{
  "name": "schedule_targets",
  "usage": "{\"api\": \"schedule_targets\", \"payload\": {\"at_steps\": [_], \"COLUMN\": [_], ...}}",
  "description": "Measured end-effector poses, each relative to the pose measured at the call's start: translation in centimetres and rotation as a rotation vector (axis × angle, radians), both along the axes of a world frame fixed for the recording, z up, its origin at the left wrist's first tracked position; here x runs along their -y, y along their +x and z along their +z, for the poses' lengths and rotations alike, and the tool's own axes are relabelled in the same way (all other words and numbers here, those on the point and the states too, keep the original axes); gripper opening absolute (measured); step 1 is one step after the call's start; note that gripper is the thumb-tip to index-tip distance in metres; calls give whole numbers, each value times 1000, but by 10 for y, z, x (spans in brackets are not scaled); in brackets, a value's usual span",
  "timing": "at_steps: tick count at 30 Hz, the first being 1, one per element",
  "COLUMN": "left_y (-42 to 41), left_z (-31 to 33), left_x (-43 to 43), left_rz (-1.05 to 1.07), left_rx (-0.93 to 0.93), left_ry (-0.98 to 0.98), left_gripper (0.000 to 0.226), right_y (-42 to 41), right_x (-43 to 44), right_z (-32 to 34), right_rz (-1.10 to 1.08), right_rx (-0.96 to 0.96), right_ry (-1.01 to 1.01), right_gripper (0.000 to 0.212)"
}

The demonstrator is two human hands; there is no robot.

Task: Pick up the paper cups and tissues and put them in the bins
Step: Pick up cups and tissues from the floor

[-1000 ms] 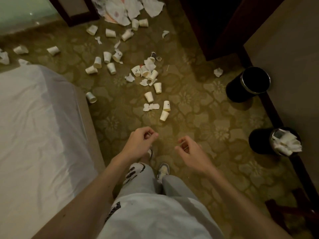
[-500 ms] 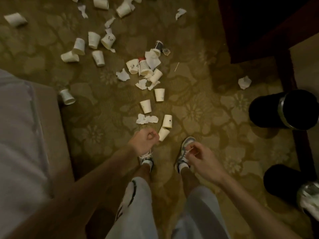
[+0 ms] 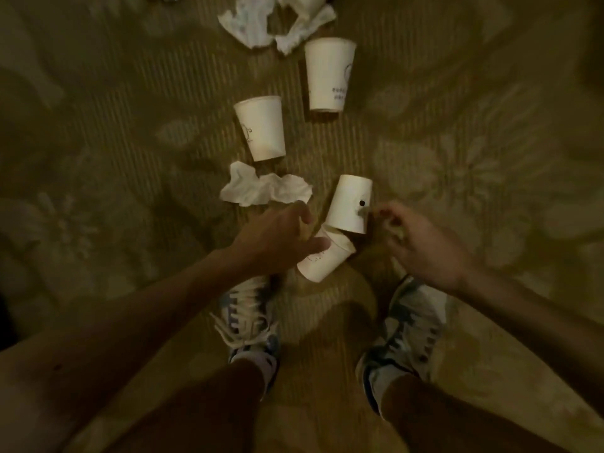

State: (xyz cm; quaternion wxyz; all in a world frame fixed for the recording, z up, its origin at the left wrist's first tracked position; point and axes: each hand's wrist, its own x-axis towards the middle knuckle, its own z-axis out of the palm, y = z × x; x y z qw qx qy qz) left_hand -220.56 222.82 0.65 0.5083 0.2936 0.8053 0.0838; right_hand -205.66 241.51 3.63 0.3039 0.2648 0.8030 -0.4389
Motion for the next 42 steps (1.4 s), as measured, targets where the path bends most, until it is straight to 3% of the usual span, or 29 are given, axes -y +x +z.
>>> {"api": "schedule_targets", "payload": {"at_steps": [4,6,9,13,18,24,28,33,35,42], "left_y": [3,4,12,33,38,30,17,-9,-26,-79], "left_z": [-31,-42,-59,-77,-82,-76,-74,-45,-33,-27], "left_x": [5,7,12,13,14,26,37,39,39,41], "left_rz": [-12,-64,-160,-338,-164,71,145,433,611,1012], "left_rx": [88,136,121,-129,-101,24,91,289,344,228], "left_ry": [4,-18,-27,76,136,199,223,396,468,615], "left_gripper": [71,85,98,105,86,80,70,56,58,49], "right_y": [-12,-19,-29,-41,-44,-38,-36,-46,-57,-101], "right_x": [0,-4,-12,-18,-17,-11,-13,-5,-3,12], "right_z": [-47,-61,-79,-93,-92,-96,-97,-86,-80,-75], "right_rz": [339,517,746,869,866,575,321,-274,-422,-585], "right_rx": [-165,-212,-313,-377,-392,-291,-212,-159,-194,-152], "right_ry": [185,275,376,417,472,387,253,-147,-260,-480], "right_gripper": [96,108,105,101,88,81,92,64,66,80]}}
